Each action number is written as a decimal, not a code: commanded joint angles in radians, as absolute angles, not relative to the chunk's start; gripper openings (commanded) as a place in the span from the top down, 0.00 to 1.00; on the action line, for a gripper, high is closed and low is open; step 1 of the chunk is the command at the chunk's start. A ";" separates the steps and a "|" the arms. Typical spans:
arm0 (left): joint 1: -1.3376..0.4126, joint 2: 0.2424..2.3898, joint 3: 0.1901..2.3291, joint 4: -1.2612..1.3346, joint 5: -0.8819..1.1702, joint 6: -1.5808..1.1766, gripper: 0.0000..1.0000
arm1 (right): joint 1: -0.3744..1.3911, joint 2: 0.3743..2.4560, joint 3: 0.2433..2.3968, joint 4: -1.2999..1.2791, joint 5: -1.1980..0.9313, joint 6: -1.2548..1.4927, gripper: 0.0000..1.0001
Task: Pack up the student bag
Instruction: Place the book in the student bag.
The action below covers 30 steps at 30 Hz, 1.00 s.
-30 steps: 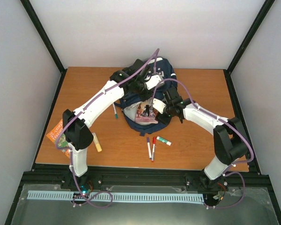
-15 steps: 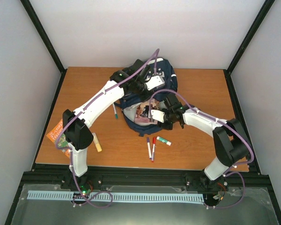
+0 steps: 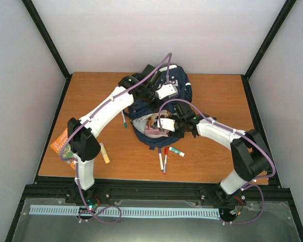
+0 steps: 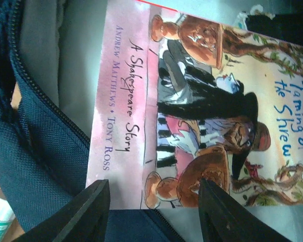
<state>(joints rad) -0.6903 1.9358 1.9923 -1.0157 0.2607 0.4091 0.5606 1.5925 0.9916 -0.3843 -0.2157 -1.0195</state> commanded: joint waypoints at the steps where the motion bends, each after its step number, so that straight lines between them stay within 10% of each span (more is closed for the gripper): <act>1: -0.689 1.919 2.083 -1.079 0.335 0.435 0.99 | 0.585 1.605 0.995 -0.388 -0.255 -1.087 0.51; 30: -0.675 1.942 2.127 -1.131 0.413 0.468 0.99 | 0.639 1.806 1.081 -0.083 0.040 -1.198 0.61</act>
<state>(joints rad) -0.6666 1.9568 2.0583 -1.1030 0.3271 0.4500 0.6342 1.7416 1.0180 -0.1852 -0.0174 -1.1790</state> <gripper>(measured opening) 0.040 0.397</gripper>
